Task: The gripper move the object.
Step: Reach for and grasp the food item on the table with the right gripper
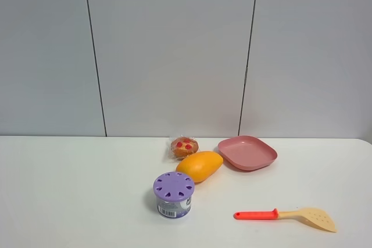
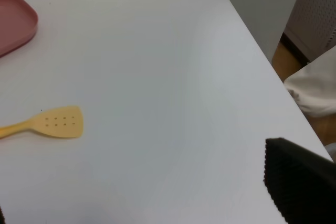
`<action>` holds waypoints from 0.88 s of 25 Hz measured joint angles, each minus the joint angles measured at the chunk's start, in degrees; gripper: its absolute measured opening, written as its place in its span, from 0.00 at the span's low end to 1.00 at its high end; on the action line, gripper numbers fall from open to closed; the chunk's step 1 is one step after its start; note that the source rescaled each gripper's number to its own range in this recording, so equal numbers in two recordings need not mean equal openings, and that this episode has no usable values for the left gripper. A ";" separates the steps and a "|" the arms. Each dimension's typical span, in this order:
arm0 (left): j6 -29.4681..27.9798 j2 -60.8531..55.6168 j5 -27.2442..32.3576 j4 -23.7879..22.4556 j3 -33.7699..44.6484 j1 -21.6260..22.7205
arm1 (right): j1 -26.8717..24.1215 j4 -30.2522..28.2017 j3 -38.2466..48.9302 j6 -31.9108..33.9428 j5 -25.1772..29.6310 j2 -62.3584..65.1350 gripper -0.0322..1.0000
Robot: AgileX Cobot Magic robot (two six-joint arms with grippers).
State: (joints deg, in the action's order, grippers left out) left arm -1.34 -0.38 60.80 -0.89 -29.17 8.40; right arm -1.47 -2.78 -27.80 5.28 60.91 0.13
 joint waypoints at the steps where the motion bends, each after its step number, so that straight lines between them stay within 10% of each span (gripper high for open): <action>1: 0.00 0.00 0.00 0.00 0.00 0.00 | 0.00 0.00 0.00 0.00 0.00 0.00 1.00; 22: 0.00 0.00 0.00 0.00 0.00 0.00 | 0.00 0.00 0.00 0.00 0.00 0.00 1.00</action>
State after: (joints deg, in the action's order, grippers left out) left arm -1.34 -0.38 60.80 -0.89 -29.17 8.40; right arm -1.47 -2.78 -27.80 5.28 60.91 0.13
